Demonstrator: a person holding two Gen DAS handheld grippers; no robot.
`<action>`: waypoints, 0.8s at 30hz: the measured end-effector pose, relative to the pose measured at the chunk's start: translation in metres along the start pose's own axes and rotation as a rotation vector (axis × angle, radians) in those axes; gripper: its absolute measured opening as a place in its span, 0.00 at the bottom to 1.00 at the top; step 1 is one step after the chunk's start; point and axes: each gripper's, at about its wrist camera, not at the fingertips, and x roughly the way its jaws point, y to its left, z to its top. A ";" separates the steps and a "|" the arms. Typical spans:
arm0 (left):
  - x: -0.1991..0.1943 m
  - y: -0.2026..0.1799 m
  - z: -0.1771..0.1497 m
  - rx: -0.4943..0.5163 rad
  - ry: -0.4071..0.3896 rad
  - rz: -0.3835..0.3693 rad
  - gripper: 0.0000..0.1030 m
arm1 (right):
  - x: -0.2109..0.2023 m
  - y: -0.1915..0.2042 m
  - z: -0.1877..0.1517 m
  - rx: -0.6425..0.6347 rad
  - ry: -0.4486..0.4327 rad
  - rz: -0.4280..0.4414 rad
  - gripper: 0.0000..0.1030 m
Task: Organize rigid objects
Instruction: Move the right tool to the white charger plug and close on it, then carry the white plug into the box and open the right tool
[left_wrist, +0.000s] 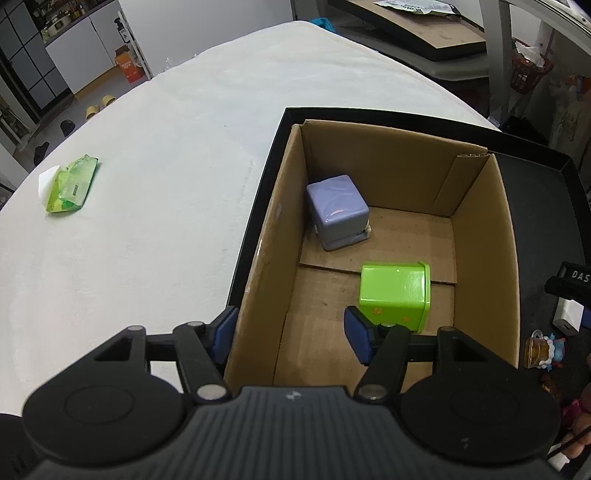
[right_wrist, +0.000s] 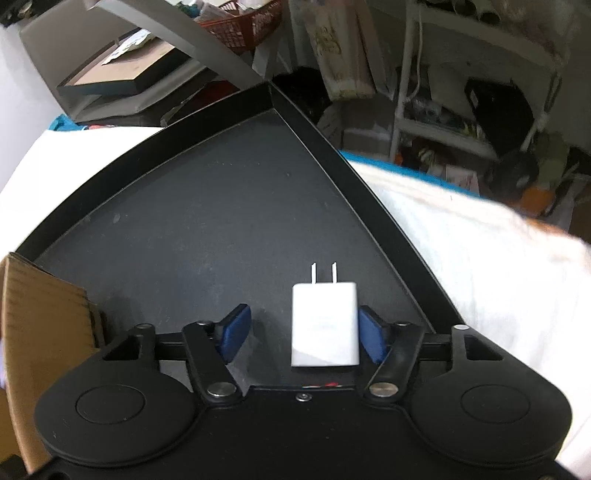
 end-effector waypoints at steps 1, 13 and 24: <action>0.000 0.000 0.000 0.000 0.000 -0.001 0.60 | 0.000 0.002 -0.001 -0.014 -0.010 -0.010 0.54; 0.002 0.003 -0.002 -0.009 -0.002 -0.016 0.60 | -0.020 0.006 0.001 -0.038 -0.079 0.042 0.35; -0.002 0.020 -0.004 -0.037 -0.021 -0.033 0.59 | -0.063 0.029 0.001 -0.064 -0.154 0.200 0.35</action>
